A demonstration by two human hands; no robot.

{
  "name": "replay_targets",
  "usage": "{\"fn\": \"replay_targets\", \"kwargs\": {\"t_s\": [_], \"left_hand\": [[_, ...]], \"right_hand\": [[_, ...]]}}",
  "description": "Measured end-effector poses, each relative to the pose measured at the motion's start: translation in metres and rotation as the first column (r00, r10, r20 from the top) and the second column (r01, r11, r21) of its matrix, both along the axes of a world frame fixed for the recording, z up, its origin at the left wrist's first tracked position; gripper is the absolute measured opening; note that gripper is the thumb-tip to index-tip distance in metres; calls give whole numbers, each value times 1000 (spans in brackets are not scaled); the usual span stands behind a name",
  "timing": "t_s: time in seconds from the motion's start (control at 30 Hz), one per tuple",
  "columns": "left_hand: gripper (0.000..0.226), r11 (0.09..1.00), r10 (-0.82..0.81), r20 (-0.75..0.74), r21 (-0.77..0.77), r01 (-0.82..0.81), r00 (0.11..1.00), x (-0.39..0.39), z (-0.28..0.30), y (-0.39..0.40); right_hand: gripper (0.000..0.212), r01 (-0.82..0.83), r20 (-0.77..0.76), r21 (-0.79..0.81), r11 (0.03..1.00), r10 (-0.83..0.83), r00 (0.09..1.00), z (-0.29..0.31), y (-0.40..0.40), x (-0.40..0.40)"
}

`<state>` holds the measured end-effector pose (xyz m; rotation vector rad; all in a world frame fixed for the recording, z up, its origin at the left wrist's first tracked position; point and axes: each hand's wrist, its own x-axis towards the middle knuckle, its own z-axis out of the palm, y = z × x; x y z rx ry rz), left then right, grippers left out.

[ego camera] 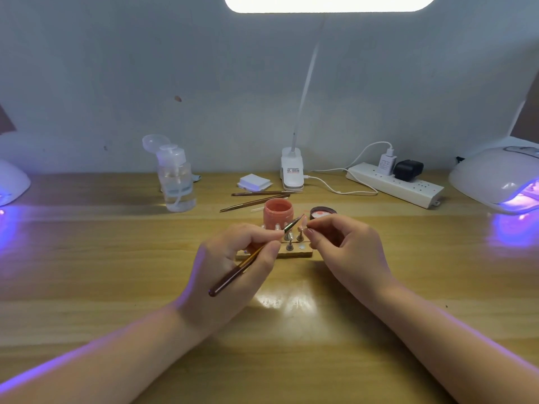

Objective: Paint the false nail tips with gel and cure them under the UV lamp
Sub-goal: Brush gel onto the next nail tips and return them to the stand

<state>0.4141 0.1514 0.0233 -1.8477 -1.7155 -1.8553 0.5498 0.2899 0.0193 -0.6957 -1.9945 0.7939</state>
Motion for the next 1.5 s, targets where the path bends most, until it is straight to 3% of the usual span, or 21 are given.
{"fn": "replay_targets", "kwargs": {"t_s": [0.13, 0.37, 0.6, 1.07, 1.3, 1.5], "left_hand": [[18, 999, 51, -131, 8, -51, 990, 1, 0, 2], [24, 999, 37, -176, -24, -42, 984, 1, -2, 3], [18, 998, 33, -130, -41, -38, 991, 0, -4, 0], [19, 995, 92, -159, -24, -97, 983, 2, -2, 1], [18, 999, 40, -157, -9, -42, 987, 2, -5, 1], [20, 995, 61, -174, -62, -73, 983, 4, -3, 2]], "right_hand": [[11, 6, -17, -10, 1000, -6, 1000, -1, 1, 1], [11, 6, -27, 0, 1000, -6, 1000, -2, 0, 0], [12, -4, -28, 2, 1000, 4, 1000, -2, 0, 0], [8, -10, -44, 31, 999, 12, 999, -5, 3, -2], [11, -5, -31, 43, 999, 7, 999, -5, 3, -1], [10, -10, -23, 77, 997, 12, 1000, -4, 1, -2]]}}
